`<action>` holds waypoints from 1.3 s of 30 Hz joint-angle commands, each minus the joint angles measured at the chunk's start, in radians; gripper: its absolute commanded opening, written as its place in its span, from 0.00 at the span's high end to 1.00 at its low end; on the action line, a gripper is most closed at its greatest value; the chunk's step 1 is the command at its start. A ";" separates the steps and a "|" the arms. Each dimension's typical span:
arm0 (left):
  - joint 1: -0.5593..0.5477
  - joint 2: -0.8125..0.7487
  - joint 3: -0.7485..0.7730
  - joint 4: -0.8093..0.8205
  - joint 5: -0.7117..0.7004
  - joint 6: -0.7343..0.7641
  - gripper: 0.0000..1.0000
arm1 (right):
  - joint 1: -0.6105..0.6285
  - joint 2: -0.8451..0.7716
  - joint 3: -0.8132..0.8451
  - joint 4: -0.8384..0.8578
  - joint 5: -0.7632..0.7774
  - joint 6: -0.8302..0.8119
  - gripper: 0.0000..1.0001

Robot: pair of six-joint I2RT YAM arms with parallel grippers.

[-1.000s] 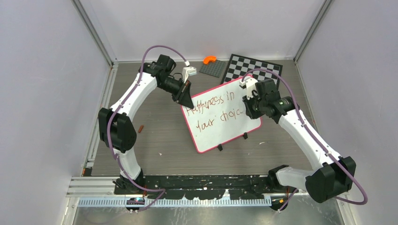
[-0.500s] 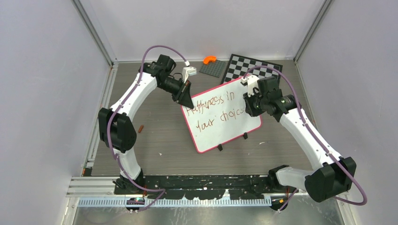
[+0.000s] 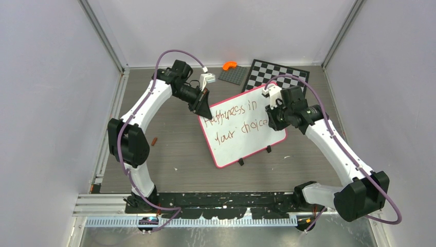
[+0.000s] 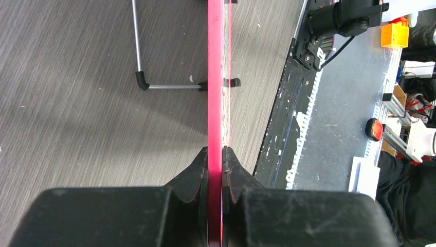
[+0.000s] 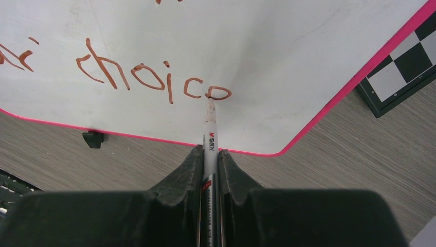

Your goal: Write a sentence on the whiteboard

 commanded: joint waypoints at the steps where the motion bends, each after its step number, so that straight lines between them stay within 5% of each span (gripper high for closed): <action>1: -0.037 0.029 -0.042 -0.029 -0.164 0.112 1.00 | -0.004 0.003 -0.003 0.021 0.035 -0.027 1.00; 39: -0.038 0.033 -0.037 -0.027 -0.160 0.108 1.00 | -0.061 -0.014 0.086 -0.006 0.060 -0.016 1.00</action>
